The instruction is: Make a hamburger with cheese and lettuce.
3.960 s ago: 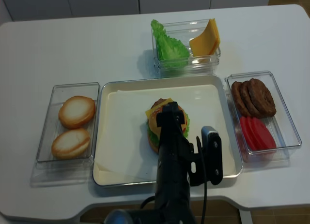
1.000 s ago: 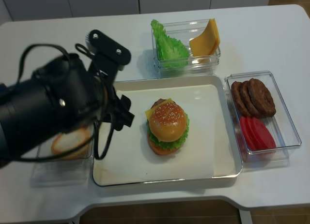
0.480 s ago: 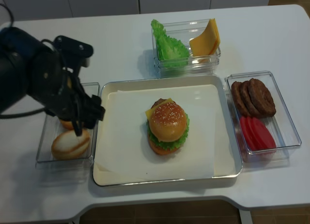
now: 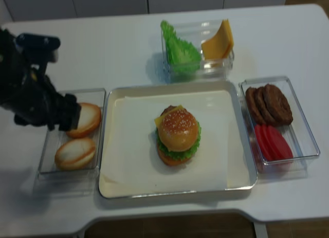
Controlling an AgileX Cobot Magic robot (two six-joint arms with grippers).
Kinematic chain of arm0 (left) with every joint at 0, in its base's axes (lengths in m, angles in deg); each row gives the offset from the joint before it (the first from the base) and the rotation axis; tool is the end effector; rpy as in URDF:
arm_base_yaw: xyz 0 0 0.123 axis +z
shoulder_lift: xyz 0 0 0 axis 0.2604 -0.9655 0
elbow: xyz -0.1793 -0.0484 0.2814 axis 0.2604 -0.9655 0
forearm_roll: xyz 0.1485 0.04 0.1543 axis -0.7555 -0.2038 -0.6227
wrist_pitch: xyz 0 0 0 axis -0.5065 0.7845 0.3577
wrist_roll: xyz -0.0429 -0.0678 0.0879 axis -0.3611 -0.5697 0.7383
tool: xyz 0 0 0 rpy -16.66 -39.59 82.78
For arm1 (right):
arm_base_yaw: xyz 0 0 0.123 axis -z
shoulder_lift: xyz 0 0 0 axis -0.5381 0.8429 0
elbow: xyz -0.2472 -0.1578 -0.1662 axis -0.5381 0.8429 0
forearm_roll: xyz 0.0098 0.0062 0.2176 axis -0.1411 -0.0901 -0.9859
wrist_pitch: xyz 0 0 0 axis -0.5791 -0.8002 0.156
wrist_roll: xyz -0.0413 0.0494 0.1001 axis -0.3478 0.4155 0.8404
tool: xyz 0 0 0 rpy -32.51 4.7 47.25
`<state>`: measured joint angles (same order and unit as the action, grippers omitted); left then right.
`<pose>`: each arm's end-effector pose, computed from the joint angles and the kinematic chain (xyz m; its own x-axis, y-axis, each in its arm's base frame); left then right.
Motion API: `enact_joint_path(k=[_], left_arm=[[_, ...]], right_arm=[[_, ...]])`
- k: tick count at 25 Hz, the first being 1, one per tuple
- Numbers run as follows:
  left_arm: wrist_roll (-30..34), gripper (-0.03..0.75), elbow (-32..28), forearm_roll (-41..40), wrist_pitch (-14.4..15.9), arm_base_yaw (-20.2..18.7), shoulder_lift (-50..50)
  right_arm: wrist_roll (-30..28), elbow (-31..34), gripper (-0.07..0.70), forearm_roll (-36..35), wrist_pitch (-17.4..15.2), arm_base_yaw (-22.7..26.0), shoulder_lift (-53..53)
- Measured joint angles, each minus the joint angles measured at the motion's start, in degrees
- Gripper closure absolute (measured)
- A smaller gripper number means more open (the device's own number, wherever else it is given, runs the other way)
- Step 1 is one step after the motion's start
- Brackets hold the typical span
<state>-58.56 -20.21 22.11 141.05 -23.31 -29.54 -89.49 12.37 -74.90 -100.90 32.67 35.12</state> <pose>0.2408 -0.0261 0.3330 -0.9120 0.0526 -0.4069 0.0419 0.9985 0.0350 -0.0676 0.0118 0.2302 -0.5310 -0.0853 -0.8431 -0.1270 0.9917 -0.0203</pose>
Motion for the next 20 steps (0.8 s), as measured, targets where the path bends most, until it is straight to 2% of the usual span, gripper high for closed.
enact_joint_path(k=[12, 20], left_arm=[[1.29, 0.128, -7.07, 0.74, 2.03, 6.37, 10.65], [1.29, 0.129, -8.59, 0.74, 5.73, 7.28, 20.01]], right_arm=[[0.24, 0.0, 0.701, 0.0, 0.0, 0.0, 0.0], [0.24, 0.0, 0.701, 0.0, 0.0, 0.0, 0.0]])
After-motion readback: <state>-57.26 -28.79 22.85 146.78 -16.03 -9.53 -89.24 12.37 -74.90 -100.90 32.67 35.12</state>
